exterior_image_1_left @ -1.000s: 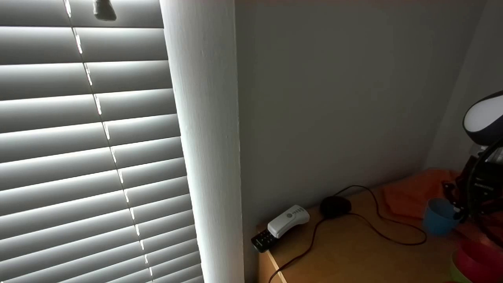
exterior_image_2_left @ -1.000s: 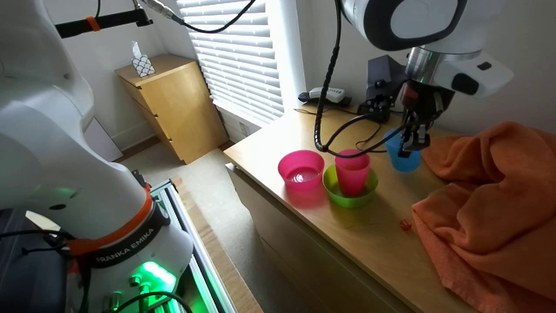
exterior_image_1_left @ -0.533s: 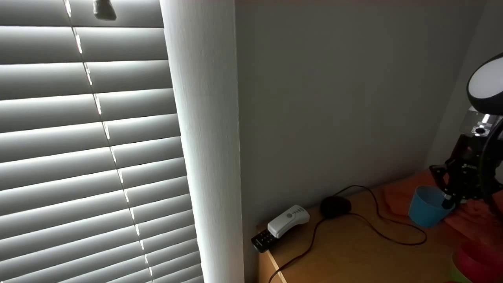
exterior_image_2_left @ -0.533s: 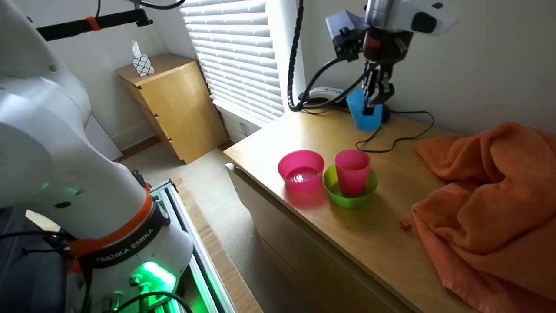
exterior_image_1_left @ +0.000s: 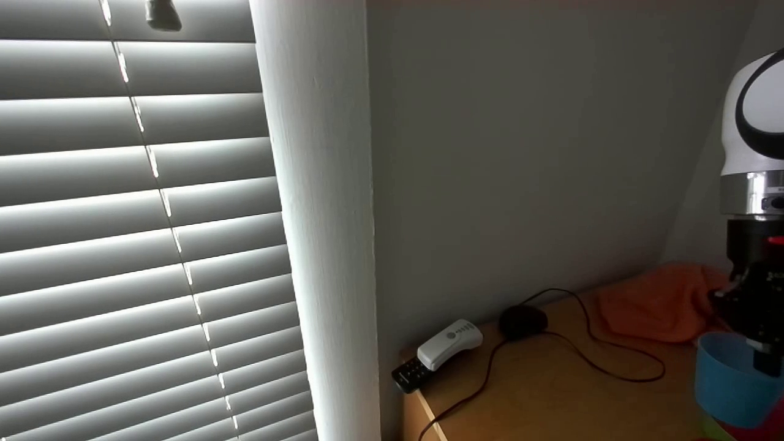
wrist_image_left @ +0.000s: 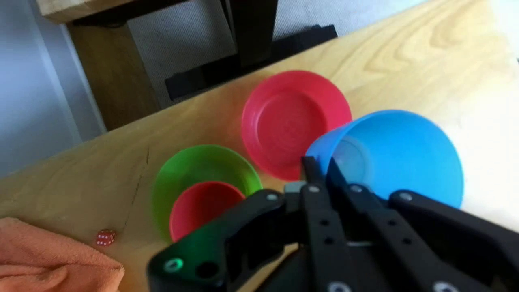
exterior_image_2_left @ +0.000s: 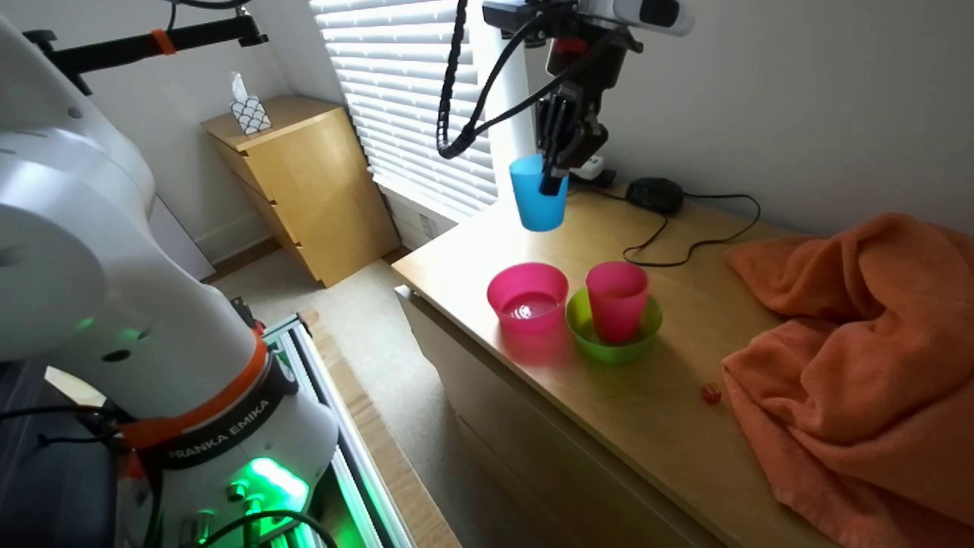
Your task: Put the pink cup in the green bowl and put the blue cup in the pink bowl
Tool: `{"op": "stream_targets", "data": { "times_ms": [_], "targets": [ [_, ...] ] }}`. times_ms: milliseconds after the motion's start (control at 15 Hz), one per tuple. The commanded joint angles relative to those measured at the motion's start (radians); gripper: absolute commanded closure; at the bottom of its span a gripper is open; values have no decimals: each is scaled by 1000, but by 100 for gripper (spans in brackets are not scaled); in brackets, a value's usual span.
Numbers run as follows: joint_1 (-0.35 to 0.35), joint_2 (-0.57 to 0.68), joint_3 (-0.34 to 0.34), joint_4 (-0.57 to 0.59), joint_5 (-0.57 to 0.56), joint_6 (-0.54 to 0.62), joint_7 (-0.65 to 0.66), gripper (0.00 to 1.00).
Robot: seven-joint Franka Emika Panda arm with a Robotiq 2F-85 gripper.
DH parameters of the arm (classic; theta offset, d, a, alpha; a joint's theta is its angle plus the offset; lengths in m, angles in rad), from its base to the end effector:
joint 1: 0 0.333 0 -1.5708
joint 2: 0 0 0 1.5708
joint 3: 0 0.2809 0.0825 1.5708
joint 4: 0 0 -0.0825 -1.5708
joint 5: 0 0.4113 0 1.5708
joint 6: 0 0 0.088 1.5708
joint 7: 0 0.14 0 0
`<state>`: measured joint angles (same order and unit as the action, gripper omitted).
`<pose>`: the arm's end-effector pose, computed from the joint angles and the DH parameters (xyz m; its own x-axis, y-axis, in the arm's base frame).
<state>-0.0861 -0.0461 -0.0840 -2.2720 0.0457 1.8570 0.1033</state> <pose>0.4715 -0.0756 0.2700 0.8920 -0.2692 -0.3632 -0.2900 -0.9570 -0.0027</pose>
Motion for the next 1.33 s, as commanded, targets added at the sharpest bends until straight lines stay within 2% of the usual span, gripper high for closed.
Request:
{"op": "stream_targets", "data": {
  "times_ms": [0, 267, 467, 733, 1133, 1267],
  "targets": [
    [12, 15, 12, -20, -56, -71, -122, 99],
    [13, 73, 13, -12, -189, -112, -229, 99],
    [17, 125, 17, -8, -277, -84, -316, 99],
    [20, 169, 30, -6, -257, -57, -391, 99],
    [21, 212, 44, -1, -236, 73, -377, 99],
    [21, 227, 48, 5, -196, 103, -372, 99]
  ]
}}
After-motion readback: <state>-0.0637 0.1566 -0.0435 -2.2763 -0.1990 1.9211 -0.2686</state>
